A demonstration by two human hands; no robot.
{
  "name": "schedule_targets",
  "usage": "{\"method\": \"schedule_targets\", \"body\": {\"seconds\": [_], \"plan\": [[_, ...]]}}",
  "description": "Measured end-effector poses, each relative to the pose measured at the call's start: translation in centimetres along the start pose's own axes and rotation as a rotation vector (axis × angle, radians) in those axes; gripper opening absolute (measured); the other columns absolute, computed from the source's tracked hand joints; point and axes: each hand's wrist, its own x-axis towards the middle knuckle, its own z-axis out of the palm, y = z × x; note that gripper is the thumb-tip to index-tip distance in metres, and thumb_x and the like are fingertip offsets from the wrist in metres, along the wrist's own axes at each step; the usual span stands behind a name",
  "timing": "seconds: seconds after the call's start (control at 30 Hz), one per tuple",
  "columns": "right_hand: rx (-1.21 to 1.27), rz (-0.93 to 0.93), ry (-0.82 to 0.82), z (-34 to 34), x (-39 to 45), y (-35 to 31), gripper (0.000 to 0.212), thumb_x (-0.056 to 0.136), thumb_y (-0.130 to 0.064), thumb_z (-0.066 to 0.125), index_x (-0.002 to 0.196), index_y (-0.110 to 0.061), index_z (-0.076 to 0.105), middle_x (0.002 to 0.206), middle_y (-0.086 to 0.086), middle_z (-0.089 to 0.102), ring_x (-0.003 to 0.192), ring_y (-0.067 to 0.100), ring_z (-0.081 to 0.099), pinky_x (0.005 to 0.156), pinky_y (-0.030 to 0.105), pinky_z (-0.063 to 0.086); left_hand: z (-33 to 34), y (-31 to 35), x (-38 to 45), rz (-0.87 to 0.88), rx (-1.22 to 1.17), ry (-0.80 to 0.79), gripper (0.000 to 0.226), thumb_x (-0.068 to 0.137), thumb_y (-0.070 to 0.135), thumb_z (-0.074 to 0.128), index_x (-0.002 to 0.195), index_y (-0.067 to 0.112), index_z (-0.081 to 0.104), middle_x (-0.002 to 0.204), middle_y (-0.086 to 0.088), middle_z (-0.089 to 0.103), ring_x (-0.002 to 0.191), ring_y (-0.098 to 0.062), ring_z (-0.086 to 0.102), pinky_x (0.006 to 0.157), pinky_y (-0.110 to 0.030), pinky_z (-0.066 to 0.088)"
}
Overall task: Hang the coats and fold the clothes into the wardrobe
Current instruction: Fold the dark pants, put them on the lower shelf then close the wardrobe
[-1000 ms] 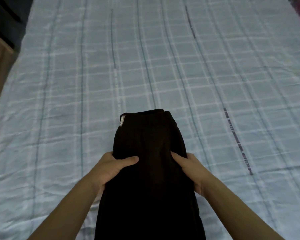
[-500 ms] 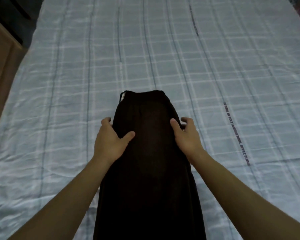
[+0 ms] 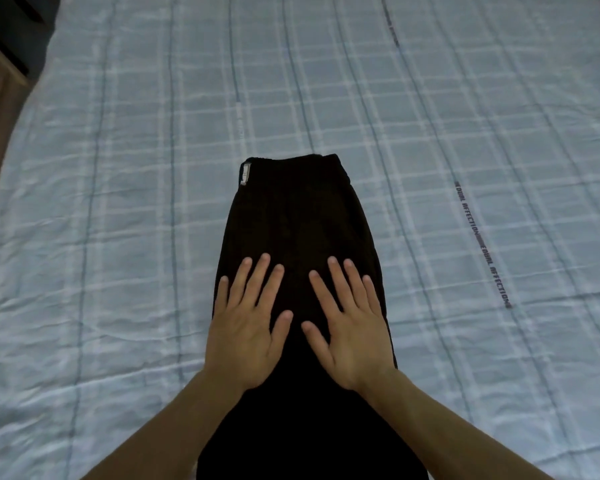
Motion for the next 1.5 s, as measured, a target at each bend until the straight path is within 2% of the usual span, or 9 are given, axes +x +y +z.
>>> {"method": "schedule_targets", "body": {"seconds": [0.2,0.33,0.4,0.57,0.9,1.17,1.27,1.37,1.5], "plan": [[-0.014,-0.002,-0.003,-1.2,-0.6,-0.4,0.067,0.102,-0.056,0.029,0.159,-0.024,0.017,0.168,0.005,0.005,0.155,0.020,-0.008,0.126,0.046,0.004,-1.1,0.4,-0.7,-0.009,0.047,-0.022,0.067,0.101,0.055,0.016,0.160,0.024,0.009,0.168,0.003,-0.002,0.154,-0.018,-0.008,0.124,-0.051,0.004],[0.065,-0.020,-0.152,-2.8,-5.4,-2.5,0.069,0.101,-0.060,0.017,0.159,-0.027,0.000,0.167,0.001,-0.011,0.151,0.015,-0.023,0.125,0.042,-0.007,-2.8,1.6,-5.0,0.018,0.059,-0.113,0.071,0.098,0.060,0.007,0.160,0.025,0.002,0.167,0.003,-0.010,0.153,-0.017,-0.016,0.124,-0.049,-0.003],[0.037,-0.032,-0.208,-2.6,-9.9,-3.8,0.068,0.102,-0.062,0.011,0.159,-0.028,-0.003,0.167,0.000,-0.014,0.151,0.015,-0.023,0.125,0.042,-0.005,-2.9,2.4,-9.6,0.055,0.030,-0.128,0.068,0.100,0.061,0.006,0.160,0.028,0.005,0.167,0.004,-0.006,0.153,-0.015,-0.013,0.125,-0.051,0.003],[0.007,0.014,-0.109,0.3,-16.2,-4.5,0.069,0.102,-0.059,0.026,0.160,-0.024,0.014,0.168,0.003,0.006,0.155,0.023,0.002,0.121,0.049,0.013,-0.1,3.2,-18.5,0.031,-0.056,-0.089,0.066,0.104,0.058,0.023,0.160,0.027,0.010,0.168,0.004,0.000,0.155,-0.019,-0.001,0.120,-0.047,0.010],[0.008,-0.045,0.022,3.5,-15.9,-3.7,0.070,0.099,-0.053,0.034,0.158,-0.018,0.021,0.167,0.009,0.011,0.155,0.027,0.005,0.123,0.053,0.014,3.1,2.2,-17.7,0.072,-0.088,0.033,0.067,0.100,0.051,0.033,0.157,0.017,0.024,0.167,-0.004,0.012,0.154,-0.026,0.009,0.117,-0.060,0.027],[0.049,-0.039,0.099,1.8,-16.7,-4.2,0.066,0.101,-0.055,0.033,0.156,-0.019,0.028,0.165,0.005,0.020,0.155,0.021,0.009,0.123,0.050,0.017,1.2,2.8,-18.8,0.078,-0.031,0.053,0.073,0.099,0.063,0.027,0.159,0.023,0.017,0.168,-0.001,0.005,0.155,-0.020,0.000,0.123,-0.054,0.015],[0.112,-0.114,0.072,0.9,-19.7,-4.0,0.077,0.096,-0.063,0.046,0.156,-0.017,0.029,0.165,0.006,0.021,0.154,0.021,0.011,0.123,0.051,0.018,0.4,2.9,-21.2,0.233,0.012,0.037,0.085,0.092,0.072,0.040,0.157,0.020,0.025,0.167,-0.005,0.012,0.155,-0.023,0.004,0.123,-0.054,0.013],[0.028,-0.171,-0.035,1.1,-23.2,-3.8,0.098,0.086,-0.069,0.059,0.159,-0.019,0.018,0.167,0.007,0.011,0.155,0.024,0.006,0.124,0.051,0.016,0.6,2.6,-22.7,0.297,0.116,-0.050,0.104,0.077,0.071,0.063,0.159,0.024,0.019,0.168,-0.007,0.007,0.155,-0.025,0.004,0.122,-0.053,0.020],[-0.064,-0.076,-0.014,1.6,-22.9,-3.6,0.104,0.074,-0.035,0.078,0.159,-0.022,0.018,0.166,0.005,0.019,0.154,0.023,0.014,0.122,0.049,0.023,0.8,3.5,-21.6,0.241,0.205,-0.079,0.121,0.053,0.039,0.093,0.154,0.019,0.032,0.159,-0.016,0.031,0.147,-0.036,0.030,0.116,-0.056,0.033]]}}
